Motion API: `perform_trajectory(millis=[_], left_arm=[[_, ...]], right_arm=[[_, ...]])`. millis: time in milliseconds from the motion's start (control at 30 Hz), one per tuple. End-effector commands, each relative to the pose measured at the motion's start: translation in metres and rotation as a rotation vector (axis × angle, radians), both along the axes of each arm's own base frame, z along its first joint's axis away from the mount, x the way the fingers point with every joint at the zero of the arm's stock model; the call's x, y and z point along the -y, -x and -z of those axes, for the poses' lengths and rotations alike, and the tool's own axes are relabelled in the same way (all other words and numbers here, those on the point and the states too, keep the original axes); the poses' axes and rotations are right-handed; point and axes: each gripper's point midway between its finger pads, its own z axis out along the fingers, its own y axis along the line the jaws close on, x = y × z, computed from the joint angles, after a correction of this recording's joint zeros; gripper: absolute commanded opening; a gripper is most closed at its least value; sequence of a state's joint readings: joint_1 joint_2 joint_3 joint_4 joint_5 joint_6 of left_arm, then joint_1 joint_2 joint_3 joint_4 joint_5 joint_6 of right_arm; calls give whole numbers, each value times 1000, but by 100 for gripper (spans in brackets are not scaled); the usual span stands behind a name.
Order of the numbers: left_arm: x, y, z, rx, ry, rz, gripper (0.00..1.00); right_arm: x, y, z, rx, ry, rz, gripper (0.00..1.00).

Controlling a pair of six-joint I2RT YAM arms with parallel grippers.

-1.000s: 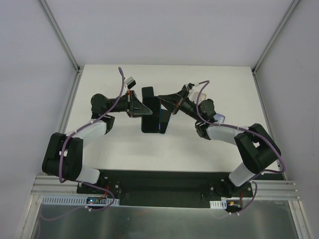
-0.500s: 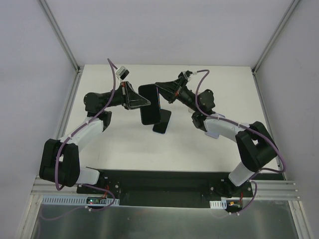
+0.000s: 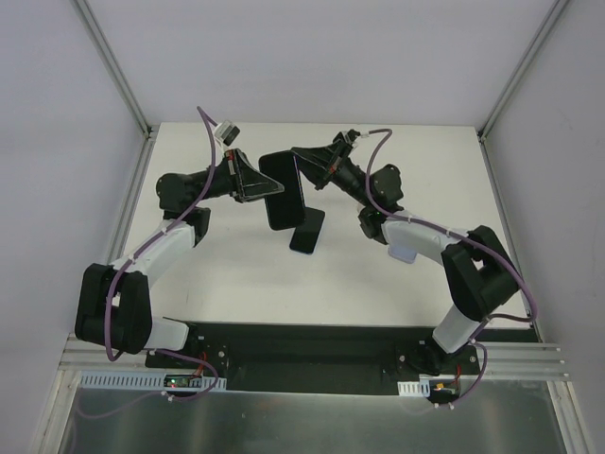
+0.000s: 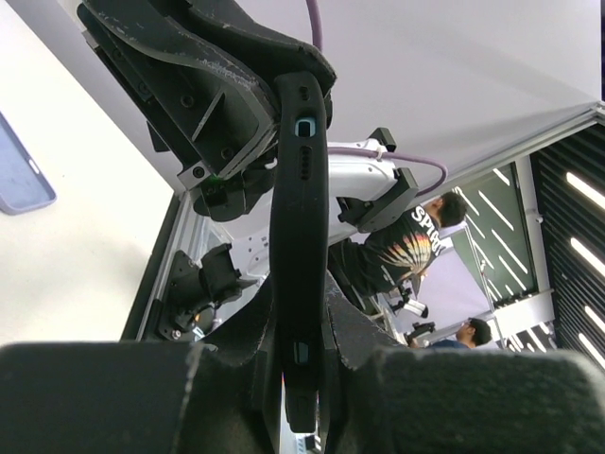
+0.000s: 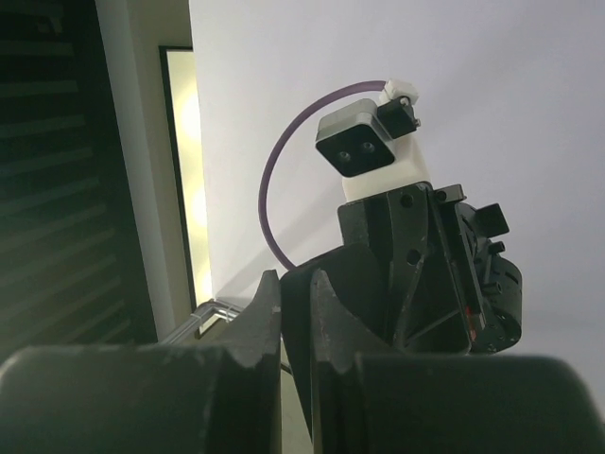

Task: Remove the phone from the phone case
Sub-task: Remove the phone case from the phone.

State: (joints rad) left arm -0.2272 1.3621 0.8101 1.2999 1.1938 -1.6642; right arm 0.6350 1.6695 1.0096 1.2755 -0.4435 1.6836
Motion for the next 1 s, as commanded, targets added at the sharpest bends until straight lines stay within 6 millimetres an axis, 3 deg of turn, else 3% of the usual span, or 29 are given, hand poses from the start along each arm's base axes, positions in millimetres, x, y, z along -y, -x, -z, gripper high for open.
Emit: perform_trajectory(millis=[0,200,967], left_arm=[[1,43,-22,469,33,95,0],[1,45,-37,522,38,102,0],[-3,59,-67,623,55,107,0]], right_arm=[[13,50,-93,194,-292,-87,1],[7,46,-107,185,-339,-100,1],[-3,34,-103,131,-363,-110,1]])
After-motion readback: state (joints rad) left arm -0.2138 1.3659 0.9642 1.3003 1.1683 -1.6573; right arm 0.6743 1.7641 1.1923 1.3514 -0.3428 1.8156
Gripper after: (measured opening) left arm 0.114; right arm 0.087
